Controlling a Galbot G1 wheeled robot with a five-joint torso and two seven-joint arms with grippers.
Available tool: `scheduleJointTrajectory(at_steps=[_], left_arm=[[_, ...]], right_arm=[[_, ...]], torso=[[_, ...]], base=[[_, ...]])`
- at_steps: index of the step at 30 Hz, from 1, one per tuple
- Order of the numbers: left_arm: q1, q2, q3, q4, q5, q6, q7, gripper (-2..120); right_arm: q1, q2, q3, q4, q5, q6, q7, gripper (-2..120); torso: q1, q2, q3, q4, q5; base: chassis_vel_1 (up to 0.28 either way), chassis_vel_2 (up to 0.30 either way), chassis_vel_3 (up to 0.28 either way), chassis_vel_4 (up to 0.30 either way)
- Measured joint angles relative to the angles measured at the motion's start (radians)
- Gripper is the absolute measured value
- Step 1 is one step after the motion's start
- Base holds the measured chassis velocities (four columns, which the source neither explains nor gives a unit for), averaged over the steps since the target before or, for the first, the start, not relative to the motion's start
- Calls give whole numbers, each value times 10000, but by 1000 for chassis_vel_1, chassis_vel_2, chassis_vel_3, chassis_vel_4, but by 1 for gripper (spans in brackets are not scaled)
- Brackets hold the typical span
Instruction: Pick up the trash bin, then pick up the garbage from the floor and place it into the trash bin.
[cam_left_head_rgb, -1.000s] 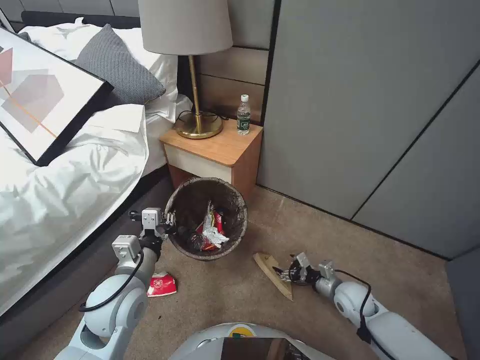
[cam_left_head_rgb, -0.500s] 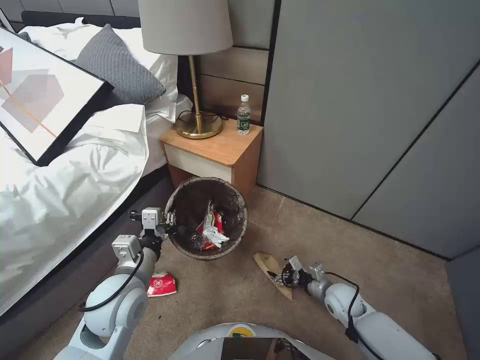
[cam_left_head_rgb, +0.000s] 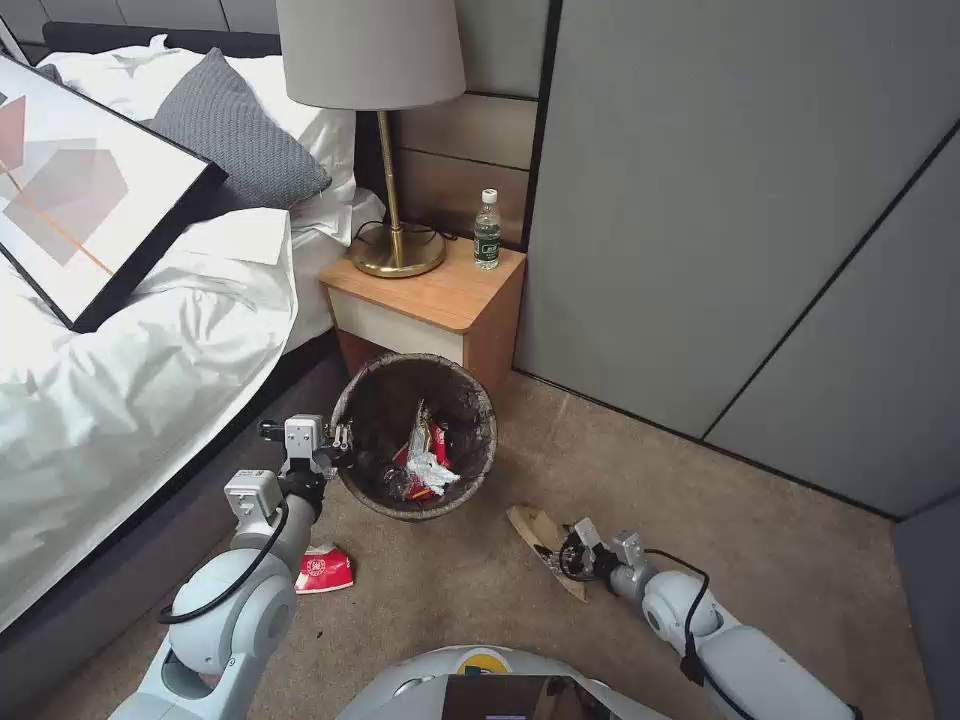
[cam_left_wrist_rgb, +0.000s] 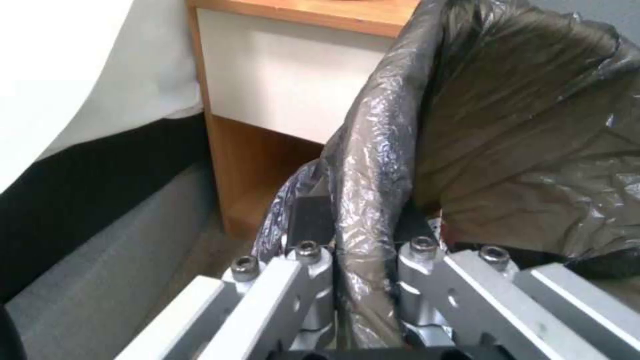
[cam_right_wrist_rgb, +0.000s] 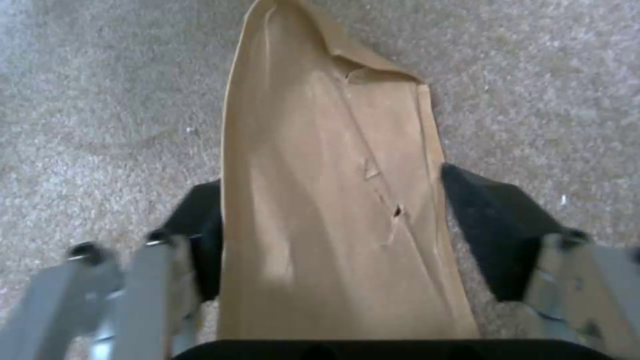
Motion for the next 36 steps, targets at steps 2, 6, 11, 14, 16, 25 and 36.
scheduleJointTrajectory(at_steps=[2, 6, 11, 14, 16, 25, 36], left_arm=[[5, 1, -3, -12, 0, -1, -1, 7], [5, 1, -3, -14, 0, -1, -1, 7], [-5, 0, -5, -34, 0, -6, -1, 7], [-9, -11, 6, -34, 0, -8, -1, 7], [-8, -16, 21, -45, 0, -8, -1, 7], [26, -21, 22, -133, -3, -9, -6, 7], [81, -4, -25, -262, -31, 5, -13, 7]], right_arm=[[12, 22, -19, -17, -22, 5, 10, 59], [13, 25, -21, -19, -25, 5, 11, 58], [12, 36, -29, -4, -40, 1, 9, 25], [-1, 36, -23, 0, -54, 0, 11, 18], [-21, 34, 3, 8, -58, 1, 11, 7], [-103, 50, 174, 182, -210, 74, 115, 0], [-734, -495, 1065, 1789, -343, 324, 567, 0]], torso=[[0, 0, 0, 0, 0], [0, 0, 0, 0, 0], [0, 0, 0, 0, 0], [0, 0, 0, 0, 0], [0, 0, 0, 0, 0], [0, 0, 0, 0, 1], [0, 0, 0, -2, 1]], base=[[0, 0, 0, 0], [0, 0, 0, 0], [0, 0, 0, 0], [0, 0, 0, 0], [0, 0, 0, 0], [0, 0, 0, 0], [0, 0, 0, 0]])
